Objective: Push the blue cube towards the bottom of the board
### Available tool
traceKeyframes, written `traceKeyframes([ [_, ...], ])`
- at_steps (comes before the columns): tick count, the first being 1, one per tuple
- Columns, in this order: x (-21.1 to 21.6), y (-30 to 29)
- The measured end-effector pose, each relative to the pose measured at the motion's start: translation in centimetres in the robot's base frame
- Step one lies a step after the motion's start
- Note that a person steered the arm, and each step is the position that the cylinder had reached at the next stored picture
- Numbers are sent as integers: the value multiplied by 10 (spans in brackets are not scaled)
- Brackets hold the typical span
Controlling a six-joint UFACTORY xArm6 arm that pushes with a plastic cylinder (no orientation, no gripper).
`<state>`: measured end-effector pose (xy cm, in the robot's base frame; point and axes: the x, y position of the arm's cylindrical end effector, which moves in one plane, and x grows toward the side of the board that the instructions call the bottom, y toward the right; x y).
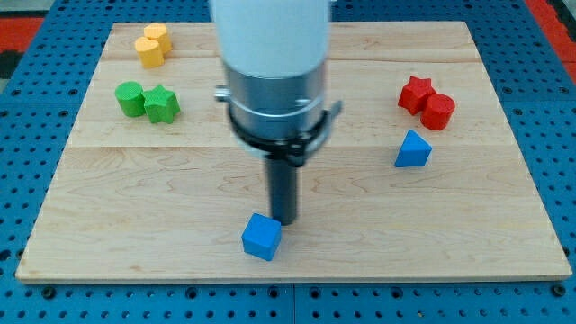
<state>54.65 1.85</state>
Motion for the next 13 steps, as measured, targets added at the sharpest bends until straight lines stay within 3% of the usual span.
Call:
traceKeyframes([
  [1, 29, 115],
  [2, 22, 182],
  [3, -41, 220],
  [4, -98, 221],
  [5, -142, 172],
  [6, -114, 105],
  [7, -91, 94],
  [9, -113, 166],
  [10, -61, 179],
  [11, -53, 128],
  [13, -78, 170],
])
